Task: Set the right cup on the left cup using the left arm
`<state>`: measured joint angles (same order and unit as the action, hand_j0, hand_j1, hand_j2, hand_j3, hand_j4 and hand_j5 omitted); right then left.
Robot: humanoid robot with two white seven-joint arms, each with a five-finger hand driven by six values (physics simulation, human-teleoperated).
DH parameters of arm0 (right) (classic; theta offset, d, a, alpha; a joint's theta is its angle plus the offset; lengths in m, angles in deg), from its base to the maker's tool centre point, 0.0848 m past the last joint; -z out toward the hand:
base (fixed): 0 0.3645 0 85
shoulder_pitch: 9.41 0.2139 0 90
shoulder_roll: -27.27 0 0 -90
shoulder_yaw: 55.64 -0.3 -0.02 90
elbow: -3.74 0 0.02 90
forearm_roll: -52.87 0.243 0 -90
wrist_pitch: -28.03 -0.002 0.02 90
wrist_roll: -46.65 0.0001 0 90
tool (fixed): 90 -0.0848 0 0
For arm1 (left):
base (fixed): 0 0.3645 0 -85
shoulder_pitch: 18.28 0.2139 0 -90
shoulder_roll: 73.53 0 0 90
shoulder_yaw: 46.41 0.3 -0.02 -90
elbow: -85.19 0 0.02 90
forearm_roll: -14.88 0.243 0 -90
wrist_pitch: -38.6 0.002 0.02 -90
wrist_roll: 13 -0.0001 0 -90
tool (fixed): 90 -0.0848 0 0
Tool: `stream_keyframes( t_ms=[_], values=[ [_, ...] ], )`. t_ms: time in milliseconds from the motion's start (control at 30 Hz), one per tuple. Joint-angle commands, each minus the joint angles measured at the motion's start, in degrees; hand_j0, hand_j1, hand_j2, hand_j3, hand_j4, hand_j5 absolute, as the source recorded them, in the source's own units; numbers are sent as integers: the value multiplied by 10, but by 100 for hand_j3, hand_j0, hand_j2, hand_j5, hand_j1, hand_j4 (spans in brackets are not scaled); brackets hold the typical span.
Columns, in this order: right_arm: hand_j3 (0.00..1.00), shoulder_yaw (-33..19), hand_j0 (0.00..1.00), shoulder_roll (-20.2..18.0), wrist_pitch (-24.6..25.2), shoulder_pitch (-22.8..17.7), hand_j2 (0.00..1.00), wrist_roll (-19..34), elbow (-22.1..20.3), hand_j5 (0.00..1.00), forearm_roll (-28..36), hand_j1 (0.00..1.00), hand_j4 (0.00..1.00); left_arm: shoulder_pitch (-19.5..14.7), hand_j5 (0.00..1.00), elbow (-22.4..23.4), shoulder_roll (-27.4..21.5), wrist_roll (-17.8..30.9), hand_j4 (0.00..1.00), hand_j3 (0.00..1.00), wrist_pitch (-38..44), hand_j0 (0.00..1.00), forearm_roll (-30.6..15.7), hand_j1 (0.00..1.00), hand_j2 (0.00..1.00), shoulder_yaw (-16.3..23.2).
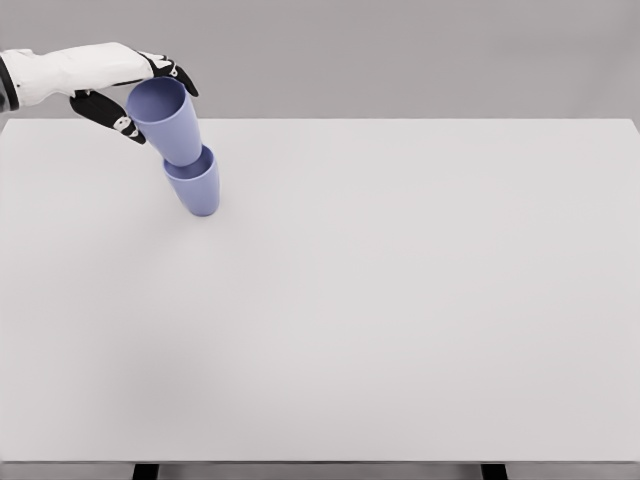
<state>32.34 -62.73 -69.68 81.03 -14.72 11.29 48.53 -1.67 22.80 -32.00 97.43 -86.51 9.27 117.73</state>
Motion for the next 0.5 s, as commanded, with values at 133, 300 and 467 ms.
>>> stream_keyframes(
  t_ms=[133, 300, 467],
  values=[
    [100, 0, 100, 0, 0, 0, 100, 0, 0, 100, -1, 100, 100, 0, 59, 0, 0, 0, 59, 59, 1, 59, -4, 59, 59, -1],
    [100, 0, 100, 0, 0, 0, 100, 0, 0, 100, -1, 100, 100, 0, 59, -1, 1, 0, 59, 59, 1, 59, -4, 59, 59, -2],
    [100, 0, 100, 0, 0, 0, 100, 0, 0, 100, -1, 100, 100, 0, 59, -4, 1, -1, 59, 59, 1, 59, -4, 59, 59, -2]
  ],
)
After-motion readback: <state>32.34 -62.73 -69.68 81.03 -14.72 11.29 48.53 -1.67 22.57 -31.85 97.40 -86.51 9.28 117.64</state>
